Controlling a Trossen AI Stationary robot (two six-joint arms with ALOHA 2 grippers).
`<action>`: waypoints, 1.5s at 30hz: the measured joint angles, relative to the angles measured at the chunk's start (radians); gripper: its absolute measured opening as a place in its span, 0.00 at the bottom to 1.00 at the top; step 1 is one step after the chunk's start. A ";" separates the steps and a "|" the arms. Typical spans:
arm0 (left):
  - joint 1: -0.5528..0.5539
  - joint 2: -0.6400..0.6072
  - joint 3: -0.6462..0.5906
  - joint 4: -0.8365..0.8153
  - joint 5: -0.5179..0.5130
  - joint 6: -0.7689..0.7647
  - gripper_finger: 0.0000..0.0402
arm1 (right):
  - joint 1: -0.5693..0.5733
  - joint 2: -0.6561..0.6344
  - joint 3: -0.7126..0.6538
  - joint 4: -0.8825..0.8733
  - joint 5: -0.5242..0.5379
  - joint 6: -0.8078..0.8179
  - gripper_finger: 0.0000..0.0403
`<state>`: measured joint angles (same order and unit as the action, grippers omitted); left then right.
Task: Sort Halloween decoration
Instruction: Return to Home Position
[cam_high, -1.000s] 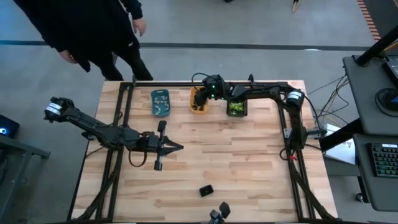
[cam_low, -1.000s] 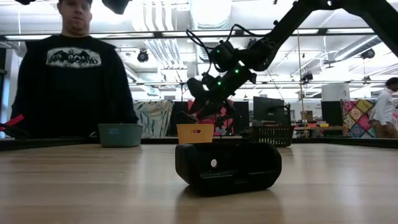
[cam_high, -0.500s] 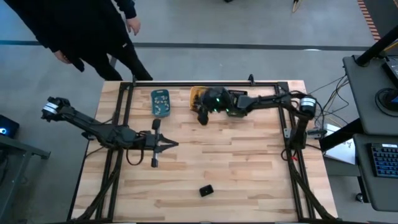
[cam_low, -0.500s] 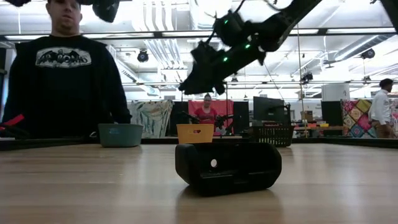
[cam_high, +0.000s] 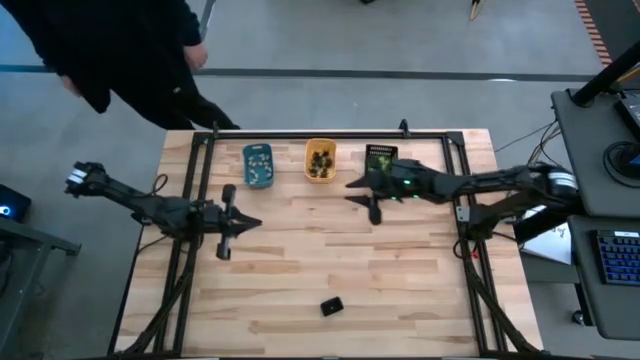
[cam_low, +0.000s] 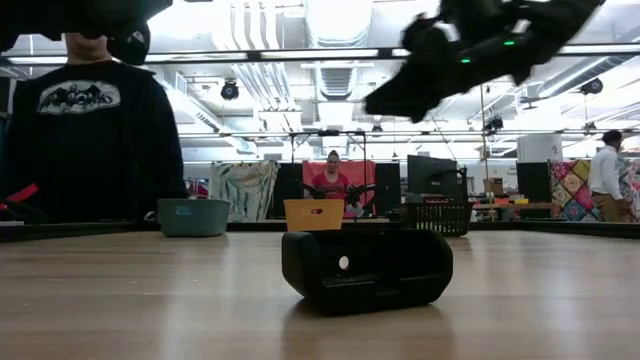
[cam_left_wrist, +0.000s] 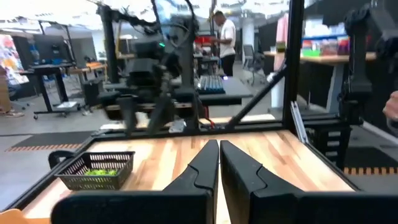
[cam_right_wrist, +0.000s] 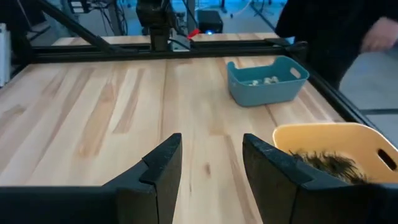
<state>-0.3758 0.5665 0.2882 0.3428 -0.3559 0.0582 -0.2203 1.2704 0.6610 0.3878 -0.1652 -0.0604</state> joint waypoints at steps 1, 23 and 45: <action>0.001 -0.025 -0.013 0.003 -0.006 0.000 0.00 | 0.000 -0.038 -0.032 0.000 0.000 0.000 0.40; 0.090 -0.499 -0.274 -0.010 -0.152 0.001 0.00 | 0.000 -0.767 -0.487 0.014 -0.027 -0.017 0.39; 0.105 -0.567 -0.278 -0.163 -0.070 -0.058 0.00 | 0.000 -1.157 -0.649 -0.166 -0.046 -0.103 0.39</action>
<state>-0.2710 -0.0006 0.0097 0.1800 -0.4258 -0.0001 -0.2203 0.1134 0.0121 0.2221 -0.2110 -0.1632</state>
